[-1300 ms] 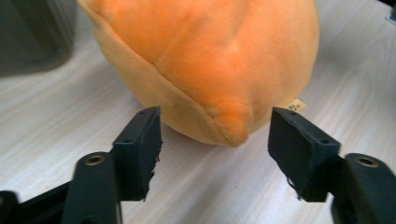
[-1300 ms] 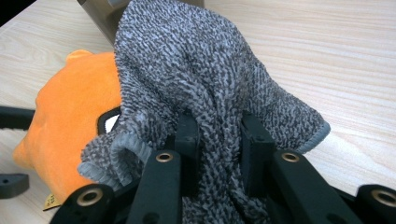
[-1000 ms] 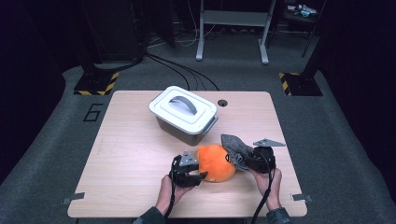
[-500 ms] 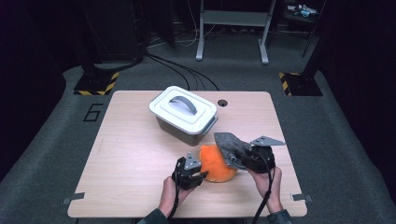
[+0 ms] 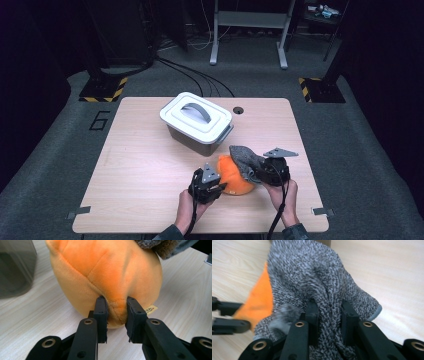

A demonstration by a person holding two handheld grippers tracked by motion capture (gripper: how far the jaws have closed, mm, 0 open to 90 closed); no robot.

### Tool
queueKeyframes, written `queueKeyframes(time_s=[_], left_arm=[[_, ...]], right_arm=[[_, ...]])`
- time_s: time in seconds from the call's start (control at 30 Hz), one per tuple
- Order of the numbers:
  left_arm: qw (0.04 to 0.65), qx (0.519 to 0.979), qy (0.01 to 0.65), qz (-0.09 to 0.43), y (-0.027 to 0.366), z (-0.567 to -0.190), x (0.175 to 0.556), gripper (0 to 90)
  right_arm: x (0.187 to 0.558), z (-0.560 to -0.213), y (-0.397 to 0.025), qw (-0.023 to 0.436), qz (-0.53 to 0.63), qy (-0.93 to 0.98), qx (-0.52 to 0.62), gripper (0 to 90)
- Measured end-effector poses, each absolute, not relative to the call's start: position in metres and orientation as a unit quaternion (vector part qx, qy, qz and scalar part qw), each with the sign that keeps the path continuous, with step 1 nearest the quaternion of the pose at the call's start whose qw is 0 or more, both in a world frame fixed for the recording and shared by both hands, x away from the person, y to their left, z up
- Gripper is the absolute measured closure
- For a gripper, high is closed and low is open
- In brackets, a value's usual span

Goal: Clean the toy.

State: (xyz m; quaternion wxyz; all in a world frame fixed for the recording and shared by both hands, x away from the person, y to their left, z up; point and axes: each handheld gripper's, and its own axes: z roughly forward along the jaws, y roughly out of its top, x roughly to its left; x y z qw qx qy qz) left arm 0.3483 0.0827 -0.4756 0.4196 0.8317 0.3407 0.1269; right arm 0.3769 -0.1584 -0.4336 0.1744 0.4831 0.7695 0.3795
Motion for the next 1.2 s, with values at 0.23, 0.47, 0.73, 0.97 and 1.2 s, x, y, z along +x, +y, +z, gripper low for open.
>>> queueKeyframes(time_s=[0.23, 0.47, 0.73, 0.97, 1.2], left_arm=[[0.408, 0.841, 0.327, 0.139, 0.078, -0.476, 0.347, 77.7], [0.417, 0.837, 0.328, 0.134, 0.081, -0.478, 0.348, 80.6], [0.428, 0.834, 0.323, 0.126, 0.082, -0.479, 0.347, 80.2], [0.429, 0.836, 0.315, 0.13, 0.083, -0.478, 0.348, 79.9], [0.417, 0.845, 0.3, 0.149, 0.079, -0.476, 0.344, 80.1]], right_arm=[[0.369, -0.418, -0.118, 0.189, 0.373, 0.805, 0.422, 70.5], [0.376, -0.425, -0.122, 0.204, 0.351, 0.802, 0.438, 71.4], [0.381, -0.438, -0.156, 0.228, 0.31, 0.777, 0.498, 71.8], [0.369, -0.417, -0.159, 0.21, 0.364, 0.766, 0.486, 71.8], [0.368, -0.403, -0.096, 0.215, 0.334, 0.818, 0.417, 71.7]])
